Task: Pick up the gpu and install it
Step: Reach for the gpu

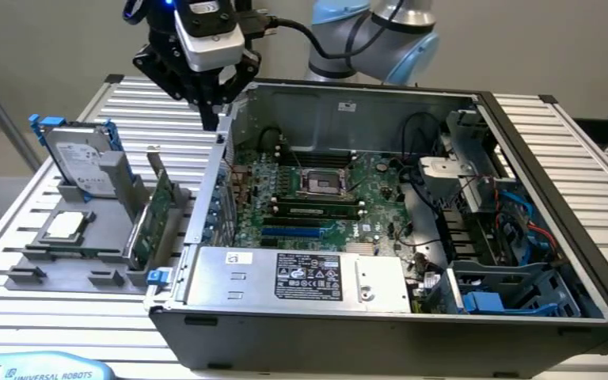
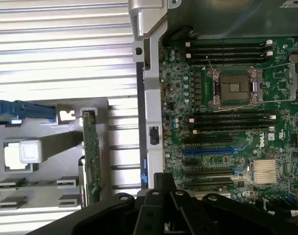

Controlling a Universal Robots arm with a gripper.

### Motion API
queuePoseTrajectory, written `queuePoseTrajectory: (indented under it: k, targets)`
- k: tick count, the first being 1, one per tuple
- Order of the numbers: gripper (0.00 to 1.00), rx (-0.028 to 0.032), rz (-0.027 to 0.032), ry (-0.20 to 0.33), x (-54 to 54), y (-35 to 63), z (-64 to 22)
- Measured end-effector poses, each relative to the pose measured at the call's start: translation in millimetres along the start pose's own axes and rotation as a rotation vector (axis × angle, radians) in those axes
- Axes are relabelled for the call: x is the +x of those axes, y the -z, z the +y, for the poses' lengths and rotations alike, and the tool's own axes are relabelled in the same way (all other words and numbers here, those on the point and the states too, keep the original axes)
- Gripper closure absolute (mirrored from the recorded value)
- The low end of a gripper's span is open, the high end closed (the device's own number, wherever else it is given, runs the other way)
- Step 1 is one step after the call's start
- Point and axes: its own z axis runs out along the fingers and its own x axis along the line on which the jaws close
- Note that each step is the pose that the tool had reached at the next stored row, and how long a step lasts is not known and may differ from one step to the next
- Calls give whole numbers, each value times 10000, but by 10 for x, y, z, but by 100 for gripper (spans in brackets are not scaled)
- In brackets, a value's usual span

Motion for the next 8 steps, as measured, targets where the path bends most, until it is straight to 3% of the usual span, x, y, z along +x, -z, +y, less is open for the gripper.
queuePoseTrajectory:
  k: [8]
  targets:
    - [89,0,0,-1,358,-3,-48]
